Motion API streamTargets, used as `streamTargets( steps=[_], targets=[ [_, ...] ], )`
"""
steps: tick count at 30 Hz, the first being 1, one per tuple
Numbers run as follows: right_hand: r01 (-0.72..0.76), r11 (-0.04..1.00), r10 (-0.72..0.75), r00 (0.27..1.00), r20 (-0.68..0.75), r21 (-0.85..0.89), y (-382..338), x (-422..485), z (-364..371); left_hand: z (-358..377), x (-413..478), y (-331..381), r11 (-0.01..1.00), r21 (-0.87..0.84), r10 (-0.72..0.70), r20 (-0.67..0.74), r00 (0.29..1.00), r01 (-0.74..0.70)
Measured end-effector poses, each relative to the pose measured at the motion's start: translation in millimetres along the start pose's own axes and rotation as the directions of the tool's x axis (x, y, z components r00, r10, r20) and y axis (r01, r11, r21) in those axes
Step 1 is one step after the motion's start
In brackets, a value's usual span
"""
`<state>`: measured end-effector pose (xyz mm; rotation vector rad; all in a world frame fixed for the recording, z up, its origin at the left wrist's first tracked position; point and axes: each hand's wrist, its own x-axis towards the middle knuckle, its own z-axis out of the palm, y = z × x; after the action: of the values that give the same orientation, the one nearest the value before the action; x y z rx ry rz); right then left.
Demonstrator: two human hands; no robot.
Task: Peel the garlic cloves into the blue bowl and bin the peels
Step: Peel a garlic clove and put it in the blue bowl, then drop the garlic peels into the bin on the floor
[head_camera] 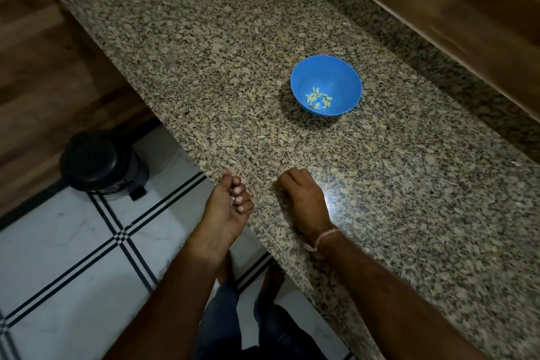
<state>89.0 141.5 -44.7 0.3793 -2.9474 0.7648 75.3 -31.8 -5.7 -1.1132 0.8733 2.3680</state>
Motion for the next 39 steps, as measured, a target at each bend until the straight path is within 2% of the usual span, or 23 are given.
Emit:
streamTargets(
  steps=[6,11,13,15,18,21,25,28,33,39],
  targets=[
    [-0.048,0.989,0.056,0.997,0.057,-0.139,-1,9,10,3,-2,-4,1.0,0.008,-0.01,-0.002,1.0,0.01],
    [-0.027,0.974,0.035,0.999,0.031,-0.226,-7,9,9,6,-4,-7,1.0,0.018,-0.013,0.003,1.0,0.013],
    [-0.095,0.982,0.096,0.995,-0.003,-0.163,-10,10,5,5,-3,-6,1.0,0.016,-0.014,0.01,1.0,0.014],
    [-0.213,0.977,0.213,0.977,-0.026,0.012,-18,8,1,5,-2,-5,1.0,0.011,-0.015,0.015,1.0,0.014],
    [-0.362,0.846,0.414,0.909,-0.053,0.391,-36,3,-3,2,-2,-3,1.0,0.0,-0.03,0.032,0.999,0.03],
    [-0.476,0.66,0.541,0.838,0.071,0.581,-53,11,0,-6,-6,9,0.999,-0.031,-0.033,0.028,0.999,0.034],
    [-0.533,0.501,0.537,0.809,0.239,0.681,-98,43,20,-31,-15,43,0.994,-0.105,0.024,-0.008,1.0,-0.025],
    [-0.541,0.38,0.475,0.81,0.343,0.751,-147,71,35,-58,-24,79,0.981,-0.173,0.079,-0.044,0.996,-0.086],
    [-0.586,0.289,0.395,0.794,0.463,0.757,-239,119,80,-134,-32,156,0.94,-0.281,0.164,-0.125,0.978,-0.193],
    [-0.632,0.181,0.341,0.759,0.555,0.754,-341,162,170,-246,-30,253,0.886,-0.375,0.214,-0.192,0.958,-0.273]
  ],
)
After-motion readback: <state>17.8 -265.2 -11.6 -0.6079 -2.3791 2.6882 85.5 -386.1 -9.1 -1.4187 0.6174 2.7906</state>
